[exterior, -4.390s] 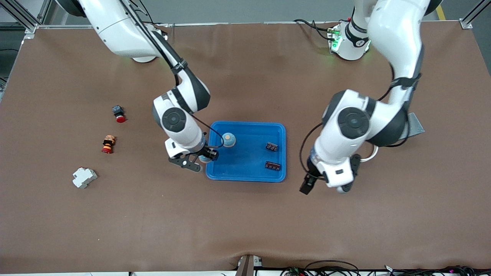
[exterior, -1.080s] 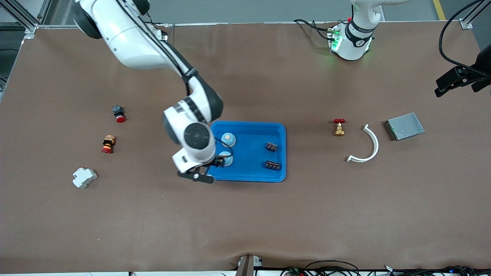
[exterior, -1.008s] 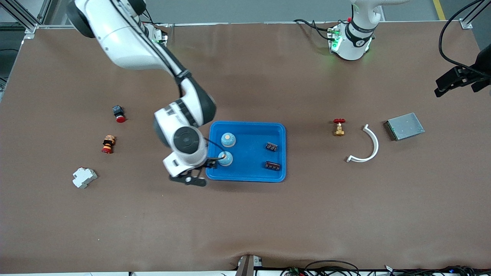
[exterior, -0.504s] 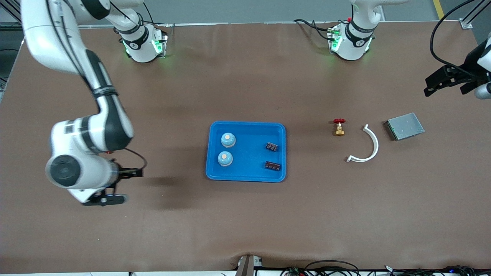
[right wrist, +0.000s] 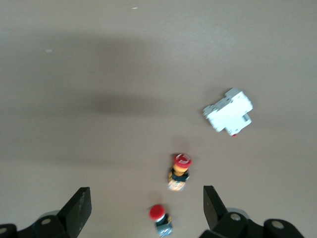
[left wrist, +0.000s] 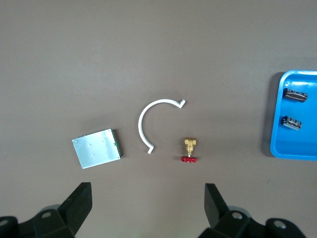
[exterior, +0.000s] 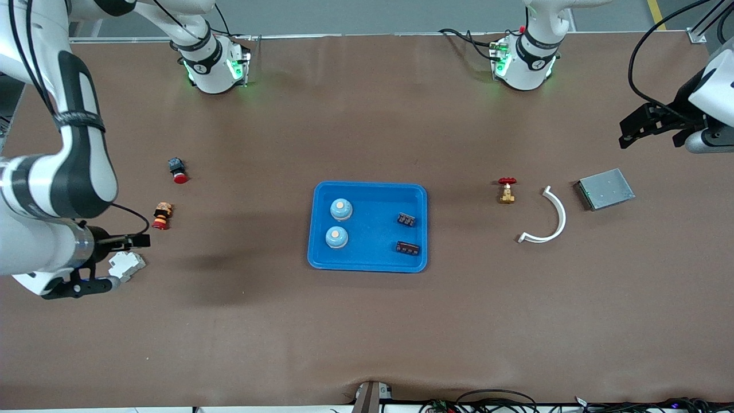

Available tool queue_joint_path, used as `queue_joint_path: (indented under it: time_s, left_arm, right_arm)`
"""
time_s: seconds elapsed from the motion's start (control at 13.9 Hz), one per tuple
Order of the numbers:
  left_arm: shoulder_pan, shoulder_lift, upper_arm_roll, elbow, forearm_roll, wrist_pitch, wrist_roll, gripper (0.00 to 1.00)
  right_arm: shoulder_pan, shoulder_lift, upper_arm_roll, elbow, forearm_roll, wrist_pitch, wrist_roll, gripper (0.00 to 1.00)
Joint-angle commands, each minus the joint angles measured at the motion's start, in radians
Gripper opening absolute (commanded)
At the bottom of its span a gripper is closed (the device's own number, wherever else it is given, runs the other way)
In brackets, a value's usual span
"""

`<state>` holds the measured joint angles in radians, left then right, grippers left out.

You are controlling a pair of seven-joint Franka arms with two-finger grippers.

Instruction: Place electrolytic capacitor and blue bell in tray

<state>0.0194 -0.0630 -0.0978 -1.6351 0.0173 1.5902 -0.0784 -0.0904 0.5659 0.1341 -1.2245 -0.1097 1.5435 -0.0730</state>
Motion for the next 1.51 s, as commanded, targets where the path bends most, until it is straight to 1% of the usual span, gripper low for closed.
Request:
queue_joint_path:
  time_s: [0.0, 0.07, 0.14, 0.22, 0.43, 0.5, 0.72, 0.86, 1.01, 1.08, 1.15, 1.37, 1.44]
  left_arm:
    - [0.011, -0.051, -0.006, -0.057, -0.013, 0.034, 0.022, 1.0]
    - [0.011, -0.054, -0.006, -0.058, -0.013, 0.031, 0.022, 1.0]
    - [0.011, -0.063, -0.006, -0.069, -0.013, 0.028, 0.022, 1.0]
    - [0.011, -0.07, -0.006, -0.077, -0.013, 0.03, 0.022, 1.0]
    - [0.013, -0.084, -0.006, -0.094, -0.013, 0.033, 0.029, 1.0]
    - [0.013, -0.084, -0.006, -0.094, -0.013, 0.033, 0.032, 1.0]
    - [0.011, -0.084, -0.005, -0.095, -0.011, 0.024, 0.032, 1.0]
    - [0.013, -0.087, -0.002, -0.086, -0.01, 0.011, 0.034, 1.0]
    - [0.013, -0.089, 0.003, -0.078, -0.01, -0.012, 0.035, 1.0]
    - [0.013, -0.089, 0.003, -0.078, -0.01, -0.013, 0.035, 1.0]
    - [0.013, -0.087, 0.003, -0.068, -0.008, -0.015, 0.037, 1.0]
    - [0.011, -0.055, 0.003, -0.002, -0.013, -0.022, 0.04, 1.0]
    - [0.008, -0.041, 0.001, 0.027, -0.013, -0.051, 0.039, 1.0]
  right_arm:
    - [0.03, -0.119, -0.048, -0.027, 0.06, -0.083, -0.008, 1.0]
    - [0.09, -0.159, -0.138, -0.032, 0.083, -0.098, -0.011, 1.0]
    - [0.128, -0.194, -0.199, -0.055, 0.119, -0.108, -0.011, 1.0]
    - [0.132, -0.227, -0.211, -0.075, 0.148, -0.108, -0.013, 1.0]
    - [0.123, -0.302, -0.209, -0.081, 0.148, -0.147, -0.013, 1.0]
    - [0.109, -0.34, -0.203, -0.101, 0.148, -0.161, -0.007, 1.0]
    - [0.052, -0.415, -0.163, -0.139, 0.142, -0.163, 0.002, 1.0]
    - [0.046, -0.452, -0.156, -0.142, 0.134, -0.164, 0.04, 1.0]
    - [0.041, -0.518, -0.131, -0.216, 0.114, -0.134, 0.09, 1.0]
    - [0.025, -0.543, -0.104, -0.246, 0.093, -0.105, 0.09, 1.0]
    - [0.008, -0.552, -0.084, -0.257, 0.085, -0.1, 0.09, 1.0]
    - [0.008, -0.552, -0.082, -0.259, 0.085, -0.102, 0.091, 1.0]
    - [0.006, -0.552, -0.082, -0.257, 0.085, -0.099, 0.091, 1.0]
